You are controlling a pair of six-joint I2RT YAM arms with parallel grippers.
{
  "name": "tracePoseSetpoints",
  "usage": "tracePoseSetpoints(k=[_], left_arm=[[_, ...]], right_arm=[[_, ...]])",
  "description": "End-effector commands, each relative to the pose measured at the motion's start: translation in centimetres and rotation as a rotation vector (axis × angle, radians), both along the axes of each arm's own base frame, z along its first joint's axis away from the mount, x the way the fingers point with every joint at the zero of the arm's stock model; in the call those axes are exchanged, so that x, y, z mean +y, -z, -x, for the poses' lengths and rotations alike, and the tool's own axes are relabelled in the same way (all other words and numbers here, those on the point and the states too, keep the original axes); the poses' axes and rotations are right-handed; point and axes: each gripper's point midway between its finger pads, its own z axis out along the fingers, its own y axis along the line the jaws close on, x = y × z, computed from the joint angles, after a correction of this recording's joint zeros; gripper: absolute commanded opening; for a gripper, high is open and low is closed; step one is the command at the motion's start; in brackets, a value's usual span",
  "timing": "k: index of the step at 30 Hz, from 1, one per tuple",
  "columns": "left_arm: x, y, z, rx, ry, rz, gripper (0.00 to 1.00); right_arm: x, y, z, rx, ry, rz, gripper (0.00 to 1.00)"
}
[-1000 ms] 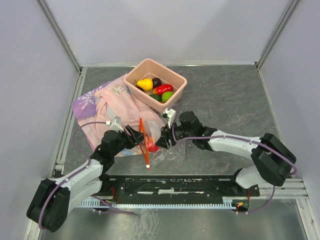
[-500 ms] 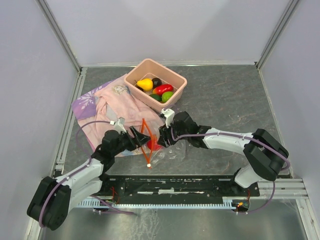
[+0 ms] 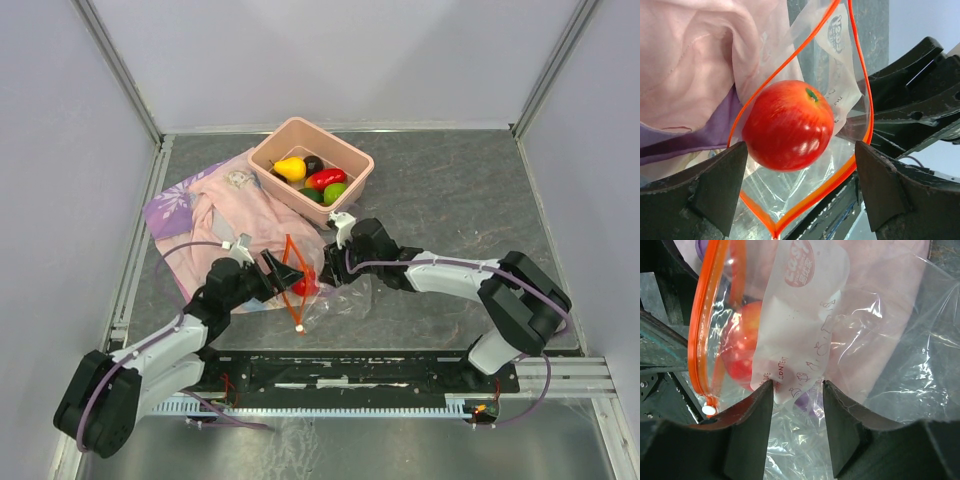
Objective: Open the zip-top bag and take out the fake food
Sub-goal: Pick up the fake fruit from the zipper food storage bag.
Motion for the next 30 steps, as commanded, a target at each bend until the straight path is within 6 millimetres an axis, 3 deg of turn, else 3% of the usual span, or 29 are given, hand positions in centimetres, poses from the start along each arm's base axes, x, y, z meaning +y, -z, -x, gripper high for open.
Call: tracePoseSetpoints(k=[1,9,22,30], left_arm=[[0.0,-1.8,-1.1,0.012,-0.104,0.06,0.95],[-0.4,-1.5,-1.5,0.011,-0.107,-0.014,0.95],[-2.0,0.2,-1.9,0.054,-0.071,-0.109,0.95],[-1.6,1.3,-2.6,0.044,-0.09,-0.198,0.95]], right_arm=[[1.0,-0.8,-0.4,-0.014,-0.009,-0.051,0.51],[1.1,-0.3,-0.4,0.004,-0.006,-0.051,0.48],[1.2,0.6,-0.8,0.044,0.003,-0.033,0.33],[1.5,1.1,-1.0,0.055,0.0,-0.027,0.3]])
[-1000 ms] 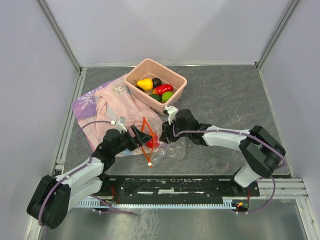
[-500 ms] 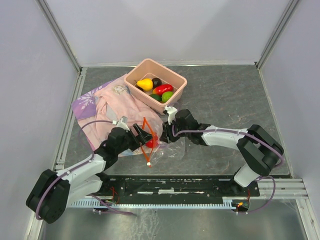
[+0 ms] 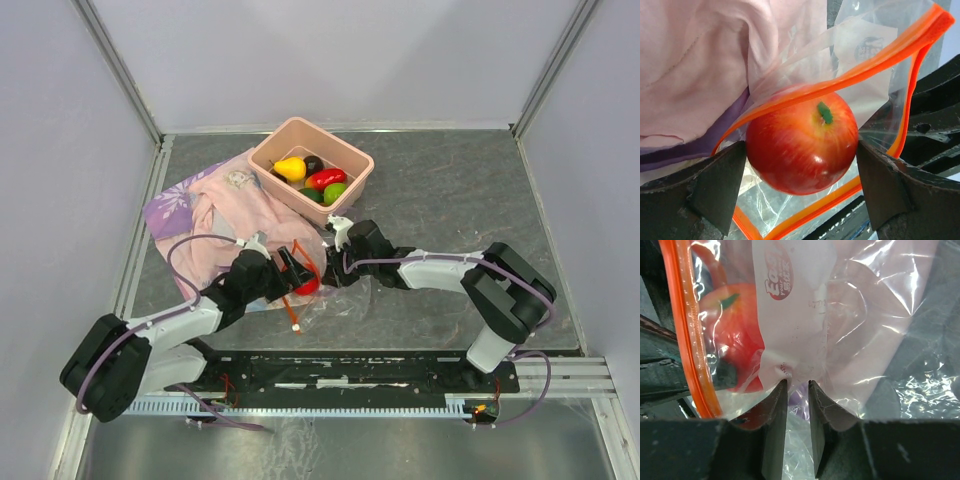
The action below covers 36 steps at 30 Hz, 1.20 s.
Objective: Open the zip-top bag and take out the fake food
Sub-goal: Pick up the fake fruit from the zipper food storage bag.
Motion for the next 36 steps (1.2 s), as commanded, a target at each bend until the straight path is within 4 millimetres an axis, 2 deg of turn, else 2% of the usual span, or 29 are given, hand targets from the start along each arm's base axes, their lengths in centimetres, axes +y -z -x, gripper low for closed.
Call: tracePoseSetpoints(k=[1,7,11,14,19,28,33,36], left_arm=[[0.0,-0.9,-1.8,-0.077,-0.007,-0.056,0.95],[-0.3,-0.2,-2.1,-0.063,0.008,-0.08,0.94],[-0.1,0.0,-2.0,-0.063,0.008,-0.091,0.84],[0.2,-0.9,-1.9,-0.087,0.002,-0.091,0.73],[1.1,-2.4,-1.5,-0.121,-0.007,-0.107,0.6],[2.1,-4.2,-0.5,-0.149,0.005,-0.128,0.56],[2.3,-6.5,-0.2,-0.196,0.009,-0.106,0.55],[2.0,-8.4,-0.3,-0.231,0.016,-0.073,0.55]], right_arm=[[1.5,-1.8,-1.1,-0.03,-0.006,-0.054,0.3],[1.6,-1.6,-1.1,-0.022,-0.007,-0.055,0.29],[0.8,-1.4,-1.3,-0.018,0.017,-0.051,0.29],[-0.4,-1.4,-1.8,-0.02,0.054,-0.042,0.3],[-2.8,-1.0,-2.8,-0.015,0.107,-0.021,0.3],[-5.3,0.3,-3.2,0.006,0.156,0.016,0.31],[-5.9,-0.1,-2.9,-0.005,0.152,0.007,0.32],[-6.0,-1.1,-2.7,-0.026,0.139,-0.015,0.33]])
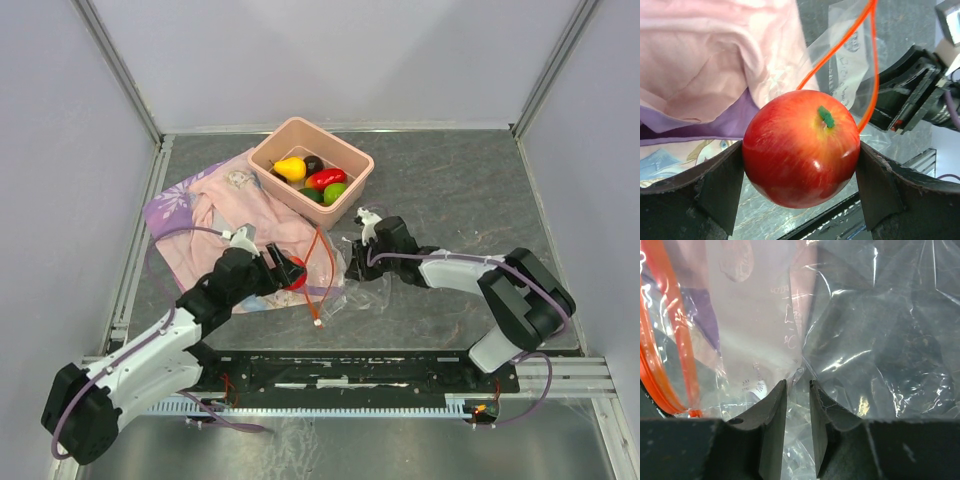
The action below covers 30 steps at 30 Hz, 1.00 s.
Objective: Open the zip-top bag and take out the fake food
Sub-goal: Pick up the fake fruit from the zipper food storage bag, then place the fake fruit in the bin.
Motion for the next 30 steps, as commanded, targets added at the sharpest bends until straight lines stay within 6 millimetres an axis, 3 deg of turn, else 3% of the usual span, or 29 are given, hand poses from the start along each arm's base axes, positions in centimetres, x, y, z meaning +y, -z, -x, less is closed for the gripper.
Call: tracePoseSetpoints(k=[1,15,22,30], left_arm=[[-0.5,-4.4,-1.0,-0.114,0.024,0.028,0.55],[-2.5,-11.2,-2.9,-0.245,0.079,0.127,0.55],[-3.5,-13.9,-5.5,-0.298,0.104,0.15,0.55],[-4.4,-15.5,-9.0,-0.33,0.127,0.147,0.54]], right_arm=[[-0.1,-2.6,-0.4,-0.084,-0.021,-0.046,0.33],[-1.2,-7.7,0.8,-0.208,-0.053,-0.129,0.44],[-1.8,-8.8,1.5,-0.236,-0.058,-0.155,0.46],[-2.5,-9.4,1.9,-0.256,-0.05,-0.167,0.48]])
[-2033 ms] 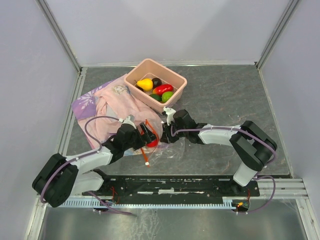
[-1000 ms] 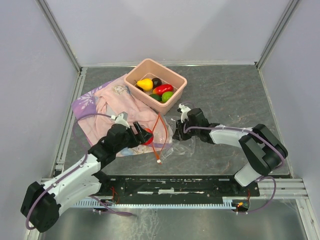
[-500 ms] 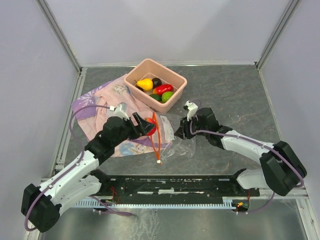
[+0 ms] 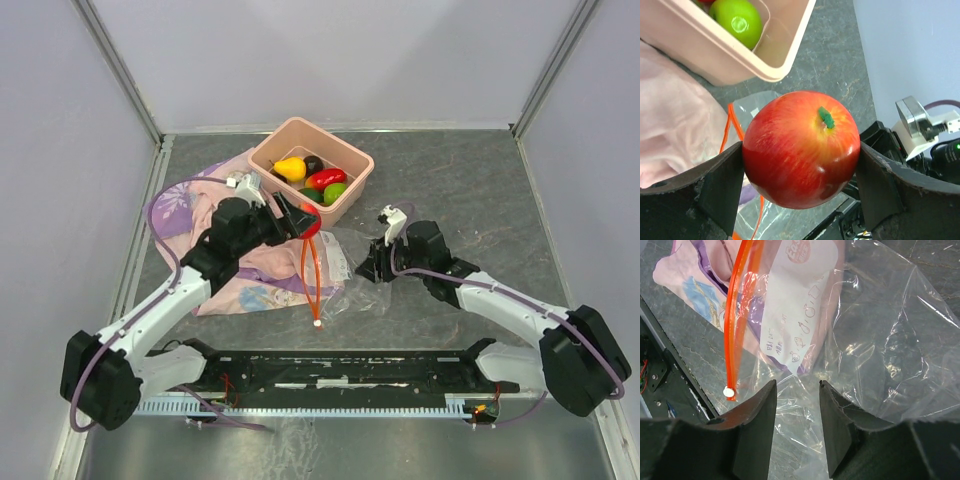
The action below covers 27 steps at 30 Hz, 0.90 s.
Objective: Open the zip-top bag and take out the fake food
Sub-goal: Place the fake fruit in the bin.
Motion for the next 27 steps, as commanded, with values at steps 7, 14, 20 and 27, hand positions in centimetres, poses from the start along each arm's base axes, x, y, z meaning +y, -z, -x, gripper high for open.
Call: tracePoseSetpoints(k=[7,14,20,27], left_arm=[[-0.1,-4.7,-4.9,-0.159,0.022,-0.004,0.54],[0.5,-4.9,-8.3,-0.16,0.0,-0.026,0.54],[0.5,-4.4,-11.8,-0.151,-0.03,-0.061,0.52],[0.5,-2.8,-16.0,-0.126,-0.068,-0.156,0.5]], right_arm=[[-0.5,-2.1,0.2,-0.054,-0.008,-0.03,0.48],[-0.9,-2.6,0.4,-0.062,-0.001,-0.031,0.5],[-1.3,-2.7,0.7,-0.061,0.004,-0.031,0.5],[-1.6,-2.5,1.1,-0.052,0.006,-0.028,0.51]])
